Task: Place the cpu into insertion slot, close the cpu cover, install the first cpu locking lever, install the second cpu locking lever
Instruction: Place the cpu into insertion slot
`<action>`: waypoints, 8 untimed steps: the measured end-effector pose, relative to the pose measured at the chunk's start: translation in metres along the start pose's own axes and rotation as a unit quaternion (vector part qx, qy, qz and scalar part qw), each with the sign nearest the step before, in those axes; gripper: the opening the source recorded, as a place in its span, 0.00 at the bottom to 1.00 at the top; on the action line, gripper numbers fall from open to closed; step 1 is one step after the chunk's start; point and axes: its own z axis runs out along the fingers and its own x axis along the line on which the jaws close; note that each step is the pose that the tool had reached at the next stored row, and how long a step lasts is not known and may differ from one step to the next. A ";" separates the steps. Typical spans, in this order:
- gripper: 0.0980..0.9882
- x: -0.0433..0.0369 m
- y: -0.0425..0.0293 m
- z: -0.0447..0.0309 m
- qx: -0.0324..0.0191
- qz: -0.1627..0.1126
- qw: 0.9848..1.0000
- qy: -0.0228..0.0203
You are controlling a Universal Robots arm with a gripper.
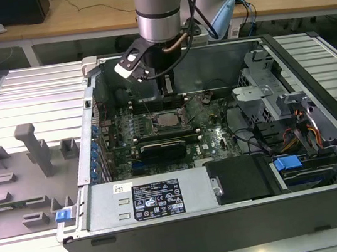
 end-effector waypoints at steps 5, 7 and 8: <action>0.01 0.0001 0.0001 -0.0032 0.000 0.002 1.000 0.000; 0.01 0.0000 0.0001 -0.0032 0.000 0.002 1.000 0.000; 0.01 0.0001 0.0001 -0.0032 0.000 0.002 1.000 0.000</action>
